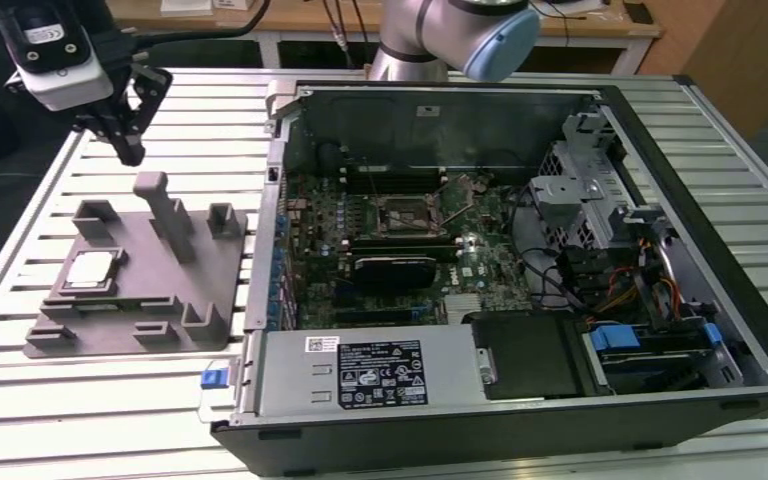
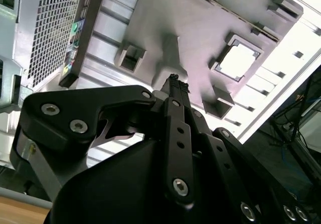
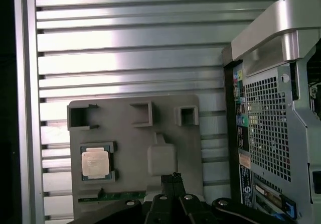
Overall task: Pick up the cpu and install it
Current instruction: 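Reach for the cpu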
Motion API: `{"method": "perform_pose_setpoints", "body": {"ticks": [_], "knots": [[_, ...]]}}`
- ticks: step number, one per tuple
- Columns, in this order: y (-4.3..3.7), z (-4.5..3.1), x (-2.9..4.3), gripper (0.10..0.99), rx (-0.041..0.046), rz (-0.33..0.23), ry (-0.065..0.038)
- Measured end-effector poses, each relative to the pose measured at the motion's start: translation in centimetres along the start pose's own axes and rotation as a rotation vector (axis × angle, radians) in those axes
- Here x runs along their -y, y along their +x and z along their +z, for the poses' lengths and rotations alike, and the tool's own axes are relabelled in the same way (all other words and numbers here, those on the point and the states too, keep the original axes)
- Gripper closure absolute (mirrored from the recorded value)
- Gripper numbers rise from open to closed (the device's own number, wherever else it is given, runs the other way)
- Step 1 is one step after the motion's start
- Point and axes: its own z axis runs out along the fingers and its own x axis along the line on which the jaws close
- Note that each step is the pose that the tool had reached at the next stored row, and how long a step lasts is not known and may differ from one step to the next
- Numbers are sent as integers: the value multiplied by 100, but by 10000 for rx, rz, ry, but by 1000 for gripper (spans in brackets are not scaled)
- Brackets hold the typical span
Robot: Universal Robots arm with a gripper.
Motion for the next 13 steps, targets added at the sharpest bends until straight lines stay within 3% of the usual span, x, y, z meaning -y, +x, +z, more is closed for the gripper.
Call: {"method": "perform_pose_setpoints", "body": {"ticks": [13], "knots": [[192, 82, 18, 980, 0, 1, 0]]}}
